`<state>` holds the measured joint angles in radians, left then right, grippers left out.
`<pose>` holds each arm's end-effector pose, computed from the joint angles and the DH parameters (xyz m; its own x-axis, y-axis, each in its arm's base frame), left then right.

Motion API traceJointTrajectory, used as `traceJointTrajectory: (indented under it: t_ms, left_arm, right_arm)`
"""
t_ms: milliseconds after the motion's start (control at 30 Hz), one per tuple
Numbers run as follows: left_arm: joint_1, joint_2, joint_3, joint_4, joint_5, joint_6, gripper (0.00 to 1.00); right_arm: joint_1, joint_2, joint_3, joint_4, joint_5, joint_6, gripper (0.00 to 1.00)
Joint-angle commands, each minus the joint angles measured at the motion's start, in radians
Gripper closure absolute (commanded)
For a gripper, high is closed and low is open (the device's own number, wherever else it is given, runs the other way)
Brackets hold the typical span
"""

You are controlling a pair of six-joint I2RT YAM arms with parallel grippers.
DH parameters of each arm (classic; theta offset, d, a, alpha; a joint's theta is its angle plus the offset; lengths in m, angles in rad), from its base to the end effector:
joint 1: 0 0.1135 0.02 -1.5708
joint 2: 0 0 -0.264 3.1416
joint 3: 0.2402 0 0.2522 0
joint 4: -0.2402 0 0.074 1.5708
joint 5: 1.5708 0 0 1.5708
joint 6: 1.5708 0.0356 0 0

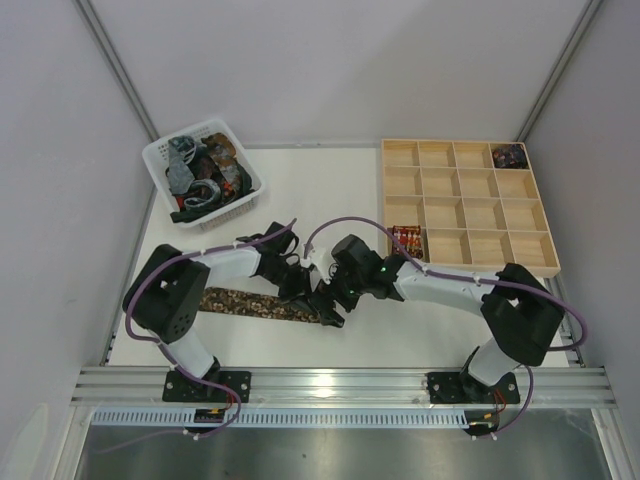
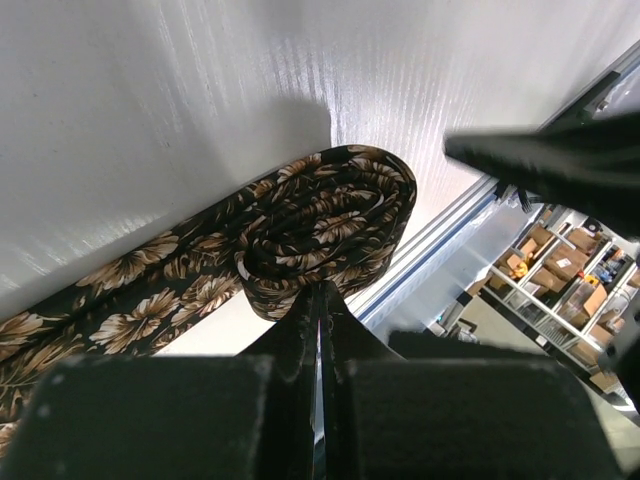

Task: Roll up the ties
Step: Roll the tie

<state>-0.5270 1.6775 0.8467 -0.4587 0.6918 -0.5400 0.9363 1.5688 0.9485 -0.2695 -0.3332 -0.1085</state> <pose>0.2356 -0.1633 0.1381 -0.9900 0.1180 0.0770 0.0366 0.7429 -0.6684 0.1812 0.2658 0.2003 -0.3622 -0.6647 -0.6534 -0.9278 0.3243 0.1844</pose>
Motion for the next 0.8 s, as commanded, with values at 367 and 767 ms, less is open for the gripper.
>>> traceJointTrajectory:
  t_ms: [367, 767]
  left_arm:
    - [0.012, 0.028, 0.028, 0.045, 0.064, 0.021, 0.99]
    - [0.038, 0.024, 0.023, 0.017, 0.066, 0.051, 0.94]
  right_arm:
    - [0.025, 0.111, 0.049, 0.073, 0.022, -0.319, 0.0]
    - [0.125, 0.198, 0.015, 0.193, 0.256, -0.313, 0.05]
